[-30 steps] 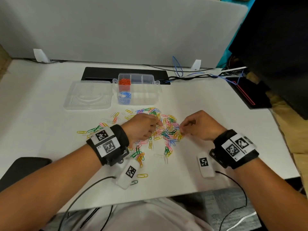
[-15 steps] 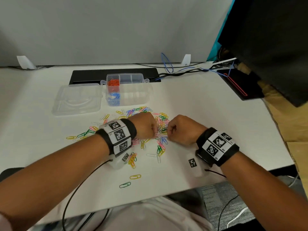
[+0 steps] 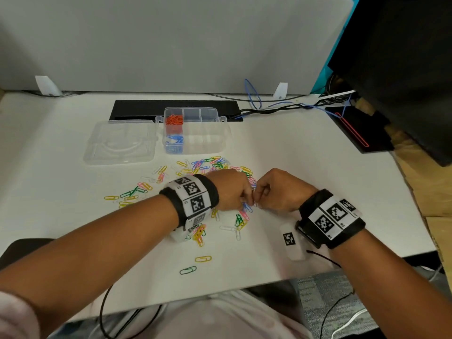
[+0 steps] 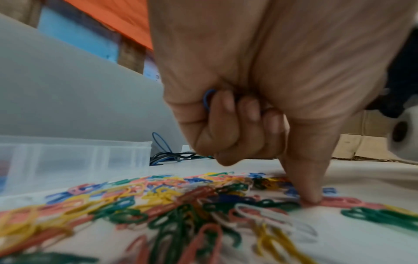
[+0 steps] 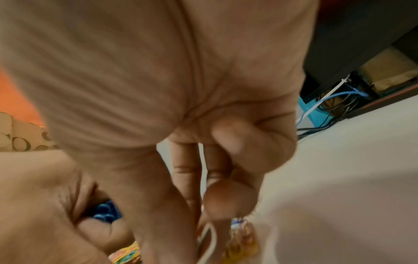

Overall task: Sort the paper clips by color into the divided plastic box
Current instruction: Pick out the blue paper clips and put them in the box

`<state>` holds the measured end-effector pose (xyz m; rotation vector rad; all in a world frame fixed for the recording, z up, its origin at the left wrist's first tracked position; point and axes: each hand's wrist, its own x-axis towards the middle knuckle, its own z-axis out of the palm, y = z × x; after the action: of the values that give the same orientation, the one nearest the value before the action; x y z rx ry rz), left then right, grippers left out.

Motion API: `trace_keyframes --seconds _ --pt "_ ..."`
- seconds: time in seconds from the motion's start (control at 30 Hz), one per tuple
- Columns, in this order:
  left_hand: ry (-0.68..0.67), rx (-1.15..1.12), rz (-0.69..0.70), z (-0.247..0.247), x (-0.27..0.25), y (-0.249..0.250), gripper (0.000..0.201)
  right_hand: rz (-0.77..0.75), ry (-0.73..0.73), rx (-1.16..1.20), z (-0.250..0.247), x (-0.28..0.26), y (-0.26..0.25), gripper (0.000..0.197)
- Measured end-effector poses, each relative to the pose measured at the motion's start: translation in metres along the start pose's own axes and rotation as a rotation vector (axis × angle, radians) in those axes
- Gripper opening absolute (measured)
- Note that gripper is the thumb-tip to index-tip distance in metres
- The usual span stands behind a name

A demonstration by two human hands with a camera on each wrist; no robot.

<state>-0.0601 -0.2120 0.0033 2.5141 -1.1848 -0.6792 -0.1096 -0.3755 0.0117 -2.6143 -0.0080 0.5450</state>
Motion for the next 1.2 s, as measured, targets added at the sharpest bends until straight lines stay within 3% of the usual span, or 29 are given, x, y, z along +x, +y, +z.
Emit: trace_keyframes --seconds 0.23,0.37,0.57,0.77,0.83,1.0,1.1,1.2 --pt "-0.013 0.068 -0.032 -0.002 0.001 -0.004 0.013 0.040 0.075 0.016 0.005 0.011 -0.001 0.012" --pt "-0.050 0.040 -0.038 -0.002 -0.003 -0.009 0.002 0.022 0.058 -0.064 0.012 0.017 -0.006 0.019" --pt "0.004 -0.166 -0.088 -0.007 -0.016 -0.027 0.010 -0.074 0.106 0.055 0.007 0.009 -0.006 0.016" --pt "0.039 -0.405 -0.129 -0.015 -0.029 -0.035 0.011 -0.108 0.027 0.052 0.019 0.013 -0.023 0.020" --pt "0.072 -0.551 -0.171 -0.015 -0.032 -0.035 0.017 -0.110 0.039 0.021 0.022 0.016 -0.029 0.017" --pt "0.225 -1.153 -0.341 -0.014 -0.040 -0.043 0.022 -0.138 0.082 0.042 0.019 0.018 -0.037 0.023" --pt "0.229 -1.586 -0.335 -0.014 -0.045 -0.049 0.027 -0.166 0.135 0.162 0.012 0.020 -0.038 0.021" --pt "0.266 -1.810 -0.389 -0.011 -0.044 -0.049 0.024 -0.222 0.221 0.363 0.003 0.018 -0.051 0.014"
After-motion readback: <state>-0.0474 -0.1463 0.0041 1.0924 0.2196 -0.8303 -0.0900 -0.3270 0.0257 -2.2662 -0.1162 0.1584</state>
